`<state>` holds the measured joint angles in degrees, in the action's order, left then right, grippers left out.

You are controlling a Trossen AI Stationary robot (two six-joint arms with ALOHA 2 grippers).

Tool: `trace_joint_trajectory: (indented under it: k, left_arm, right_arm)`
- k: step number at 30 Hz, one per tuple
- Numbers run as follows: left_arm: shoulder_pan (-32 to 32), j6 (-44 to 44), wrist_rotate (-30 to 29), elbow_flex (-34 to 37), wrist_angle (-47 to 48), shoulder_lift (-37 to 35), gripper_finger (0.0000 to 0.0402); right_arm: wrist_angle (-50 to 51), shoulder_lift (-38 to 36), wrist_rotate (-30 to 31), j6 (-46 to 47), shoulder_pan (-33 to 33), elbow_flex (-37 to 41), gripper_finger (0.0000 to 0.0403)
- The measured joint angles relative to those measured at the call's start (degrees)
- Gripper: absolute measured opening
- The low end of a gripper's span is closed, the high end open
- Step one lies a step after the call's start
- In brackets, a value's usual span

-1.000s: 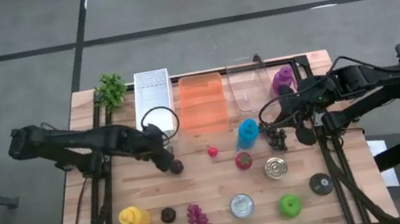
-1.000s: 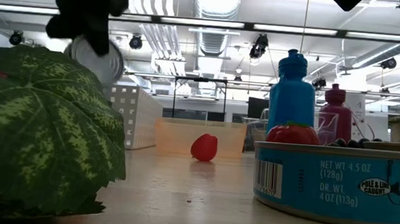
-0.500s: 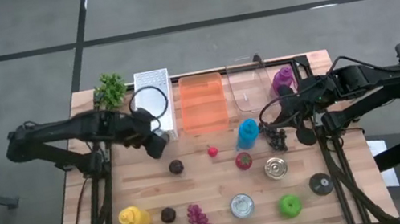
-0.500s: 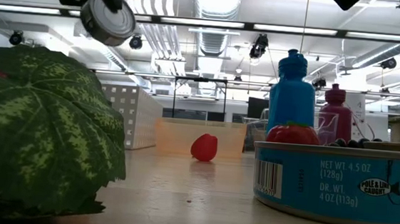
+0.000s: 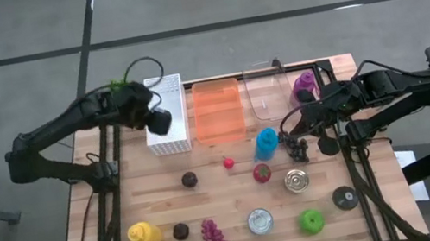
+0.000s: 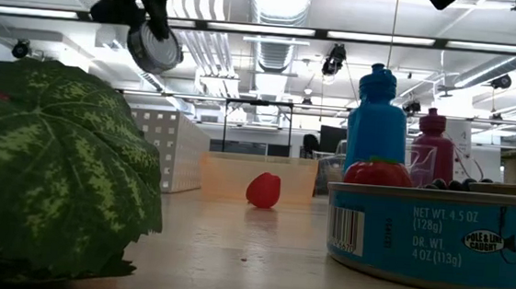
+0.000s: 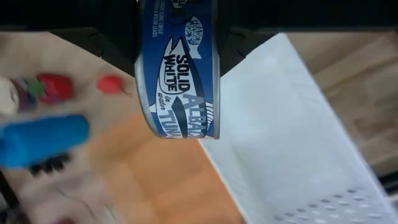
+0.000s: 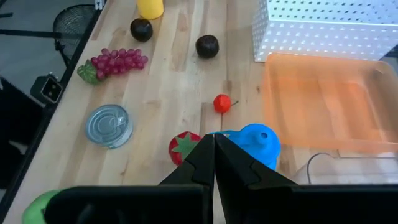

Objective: Pick & Place Food Item
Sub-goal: Put the left blue tuna can into the white bin

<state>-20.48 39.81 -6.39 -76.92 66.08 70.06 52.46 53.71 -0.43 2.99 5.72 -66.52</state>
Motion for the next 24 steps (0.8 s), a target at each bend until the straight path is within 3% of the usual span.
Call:
trace_joint_trajectory:
  k: [13, 24]
  left_arm:
    - [-16.80, -9.34, 0.41, -0.05, -3.92, 11.51, 0.0138]
    - [-21.27, -12.80, 0.26, -0.38, -11.22, 23.78, 0.0138]
  right_arm:
    - [-6.42, 0.00, 0.66, 0.43, 0.00, 0.00, 0.0008]
    - [-9.17, 0.00, 0.66, 0.45, -0.02, 0.00, 0.0008]
